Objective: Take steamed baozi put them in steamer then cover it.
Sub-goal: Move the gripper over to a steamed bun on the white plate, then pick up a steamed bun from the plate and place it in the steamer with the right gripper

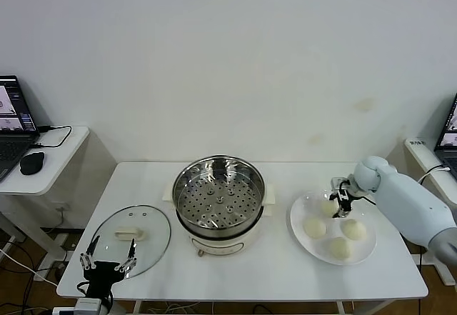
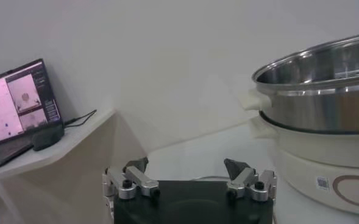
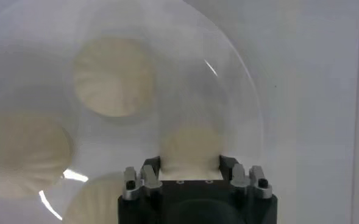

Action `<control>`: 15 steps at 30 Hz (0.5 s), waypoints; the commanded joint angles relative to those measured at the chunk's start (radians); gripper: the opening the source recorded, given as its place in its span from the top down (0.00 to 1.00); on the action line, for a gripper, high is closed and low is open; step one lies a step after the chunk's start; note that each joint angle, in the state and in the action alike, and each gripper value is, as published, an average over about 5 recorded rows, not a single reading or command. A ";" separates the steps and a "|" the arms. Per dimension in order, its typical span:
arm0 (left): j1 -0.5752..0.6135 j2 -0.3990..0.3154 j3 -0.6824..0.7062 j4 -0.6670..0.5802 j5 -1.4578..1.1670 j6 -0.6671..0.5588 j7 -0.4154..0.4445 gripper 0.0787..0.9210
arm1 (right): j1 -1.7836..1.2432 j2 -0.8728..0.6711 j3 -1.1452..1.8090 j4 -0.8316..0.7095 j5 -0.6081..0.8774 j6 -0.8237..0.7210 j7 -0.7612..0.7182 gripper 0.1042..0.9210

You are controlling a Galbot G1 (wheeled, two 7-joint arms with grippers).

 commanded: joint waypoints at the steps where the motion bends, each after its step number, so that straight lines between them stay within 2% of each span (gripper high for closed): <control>1: 0.001 0.001 0.000 -0.002 -0.001 0.000 0.000 0.12 | 0.011 -0.006 -0.015 0.023 0.019 0.001 0.001 0.42; 5: -0.001 0.006 0.001 -0.003 -0.001 0.000 0.000 0.12 | 0.078 -0.063 -0.081 0.112 0.086 -0.010 0.000 0.41; 11: -0.009 0.018 0.003 -0.007 -0.013 0.002 -0.001 0.12 | 0.308 -0.185 -0.236 0.299 0.266 -0.040 -0.016 0.41; 15: -0.011 0.027 0.004 -0.011 -0.022 0.001 -0.001 0.12 | 0.492 -0.199 -0.362 0.365 0.370 -0.046 -0.026 0.40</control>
